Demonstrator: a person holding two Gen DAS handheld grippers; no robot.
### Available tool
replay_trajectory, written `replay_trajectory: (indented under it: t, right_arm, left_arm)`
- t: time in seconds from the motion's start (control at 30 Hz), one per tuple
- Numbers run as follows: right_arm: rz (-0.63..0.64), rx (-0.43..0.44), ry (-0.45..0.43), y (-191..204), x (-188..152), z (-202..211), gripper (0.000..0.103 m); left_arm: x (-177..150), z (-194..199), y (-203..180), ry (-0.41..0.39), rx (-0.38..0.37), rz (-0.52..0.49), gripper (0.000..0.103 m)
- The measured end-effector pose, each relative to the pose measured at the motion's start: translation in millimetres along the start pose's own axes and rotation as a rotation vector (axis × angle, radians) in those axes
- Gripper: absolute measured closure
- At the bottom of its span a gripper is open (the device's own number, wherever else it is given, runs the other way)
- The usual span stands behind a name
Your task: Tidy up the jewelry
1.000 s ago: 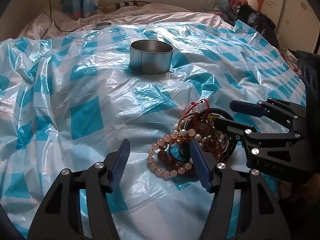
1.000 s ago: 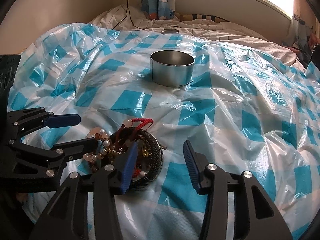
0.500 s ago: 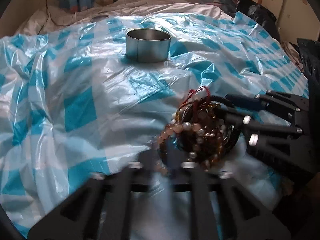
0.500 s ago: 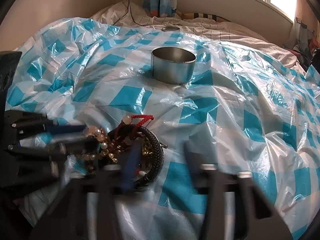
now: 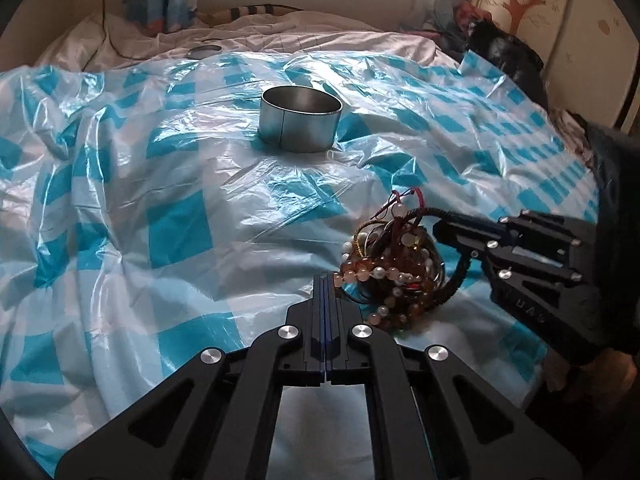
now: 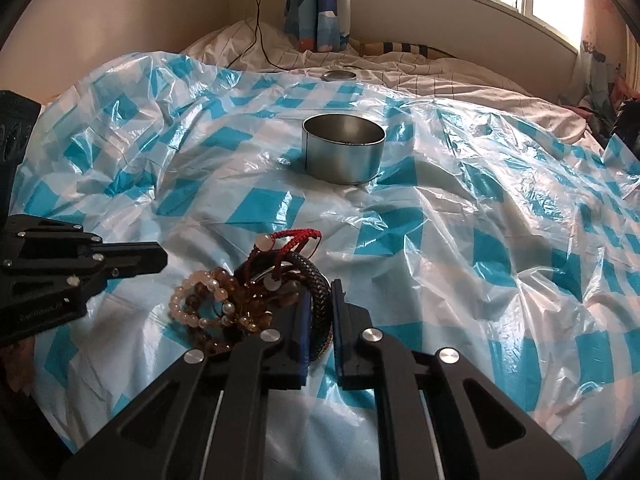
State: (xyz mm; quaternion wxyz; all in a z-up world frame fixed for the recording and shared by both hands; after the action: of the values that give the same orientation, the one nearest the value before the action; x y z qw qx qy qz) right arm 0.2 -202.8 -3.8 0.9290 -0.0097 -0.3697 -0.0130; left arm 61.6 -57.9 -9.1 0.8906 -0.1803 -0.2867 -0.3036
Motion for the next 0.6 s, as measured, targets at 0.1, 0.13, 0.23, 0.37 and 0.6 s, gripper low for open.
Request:
replay_trajectory:
  t: [0.1,0.13,0.23,0.37,0.6]
  right_arm:
    - [-0.001,-0.001,0.003,-0.5,-0.1,-0.6,0.093]
    - [-0.003,0.0,0.002,-0.7,0.1,-0.3,0.093]
    - [0.004,0.001,-0.003,-0.1,0.4,-0.3,0.093]
    - [0.014,0.005,-0.035,1.8,1.8,5.4,0.092]
    - [0.072,-0.053,-0.123,11.4,4.0,22.2,0.092]
  left_arm:
    - [-1.3,-8.5,-4.7,0.017,0.01,-0.023,0.067]
    - [-1.8,-10.1,-6.3,0.013,0.018,-0.032,0.054]
    - [-2.8,-15.4,-13.9,-0.005,0.047,-0.074,0.04]
    - [-3.7,-24.2,-17.7,0.03,0.024,-0.079,0.046]
    - [-3.7,-6.5,-27.3,0.044,-0.049,-0.081,0.098]
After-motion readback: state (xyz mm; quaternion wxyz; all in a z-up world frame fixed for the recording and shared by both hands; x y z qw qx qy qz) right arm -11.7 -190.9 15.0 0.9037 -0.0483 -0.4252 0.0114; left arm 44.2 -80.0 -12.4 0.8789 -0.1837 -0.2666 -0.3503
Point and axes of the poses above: each gripper's, at about its wrist camera, not at the fingertips, and z roughly against the way its jaws point, y to its left, x to its top, the point moved 1 cm from there along -z, roughly the way its jaws point
